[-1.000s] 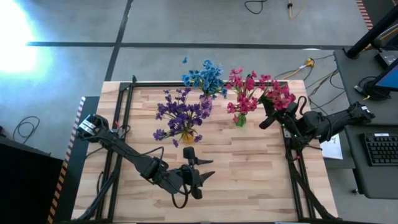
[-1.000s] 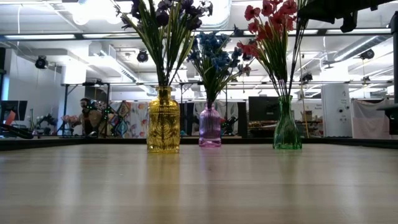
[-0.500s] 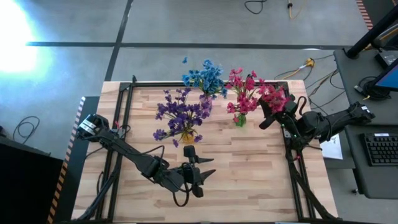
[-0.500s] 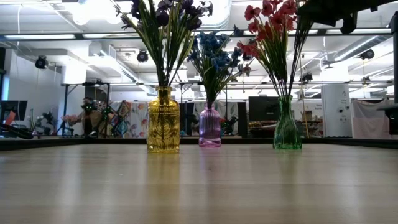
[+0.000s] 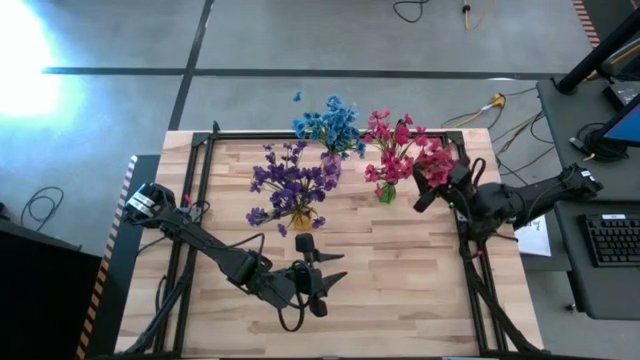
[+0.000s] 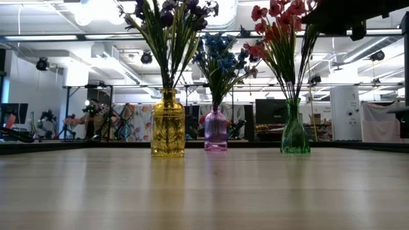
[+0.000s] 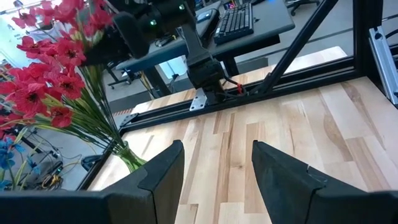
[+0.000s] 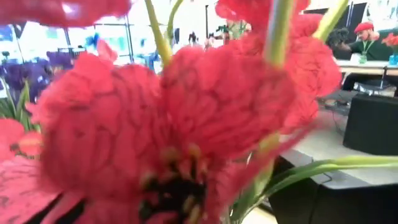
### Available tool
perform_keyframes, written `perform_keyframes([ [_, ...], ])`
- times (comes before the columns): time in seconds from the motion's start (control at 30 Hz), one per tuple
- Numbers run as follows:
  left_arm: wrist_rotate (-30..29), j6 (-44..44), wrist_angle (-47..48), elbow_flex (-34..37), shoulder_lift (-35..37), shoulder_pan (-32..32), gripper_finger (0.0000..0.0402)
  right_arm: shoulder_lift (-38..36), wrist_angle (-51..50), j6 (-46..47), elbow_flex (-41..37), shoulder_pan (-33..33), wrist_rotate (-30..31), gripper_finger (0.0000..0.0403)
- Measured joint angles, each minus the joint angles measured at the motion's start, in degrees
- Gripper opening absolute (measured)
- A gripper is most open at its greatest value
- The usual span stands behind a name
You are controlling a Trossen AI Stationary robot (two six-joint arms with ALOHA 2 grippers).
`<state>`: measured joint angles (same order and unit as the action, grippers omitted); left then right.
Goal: Sort flowers into vase by color
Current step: Put the pink flowers into the green vase
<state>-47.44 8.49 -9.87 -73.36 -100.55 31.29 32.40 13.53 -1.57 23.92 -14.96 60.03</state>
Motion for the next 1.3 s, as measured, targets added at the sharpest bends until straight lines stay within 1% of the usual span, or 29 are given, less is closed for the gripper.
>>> perform_keyframes([
  [0.27, 0.00, -0.02, 0.02, 0.00, 0.00, -0.32, 0.0174, 0.07, -8.86, 7.39, 0.00, 0.00, -0.28, 0.0246],
  [0.4, 0.00, 0.00, 0.02, 0.00, 0.00, -0.47, 0.0174, 0.04, -11.34, 8.55, 0.00, 0.00, -0.86, 0.0251],
  [0.53, 0.00, -0.02, -0.02, 0.00, 0.00, -0.59, 0.0174, 0.07, -12.71, 8.80, 0.00, 0.00, -3.32, 0.0251],
  [0.6, 0.00, -0.02, -0.07, 0.00, 0.00, -0.64, 0.0174, 0.07, -14.22, 10.39, 0.00, -0.02, -3.56, 0.0254],
  [0.93, 0.00, -0.02, -0.22, 0.00, 0.00, -0.66, 0.0174, -0.08, -23.79, 18.66, 0.00, 0.00, -3.54, 0.0285],
  [1.1, -0.12, -0.01, -0.23, 0.00, 0.04, -0.65, 0.0174, -0.09, -26.14, 19.75, 0.85, 0.00, -3.52, 0.0286],
  [1.17, -1.76, 0.50, -0.15, 0.00, 0.44, -0.17, 0.0174, -0.09, -27.74, 19.73, 2.36, 0.00, -3.52, 0.0284],
  [1.23, -2.65, 2.47, -0.17, 0.00, 1.84, 0.57, 0.0174, -0.09, -29.56, 19.75, 3.93, 0.00, -3.61, 0.0281],
  [1.3, -2.49, 4.02, -0.24, -0.12, 4.04, 1.57, 0.0174, -0.09, -30.92, 19.74, 5.28, 0.00, -5.13, 0.0278],
])
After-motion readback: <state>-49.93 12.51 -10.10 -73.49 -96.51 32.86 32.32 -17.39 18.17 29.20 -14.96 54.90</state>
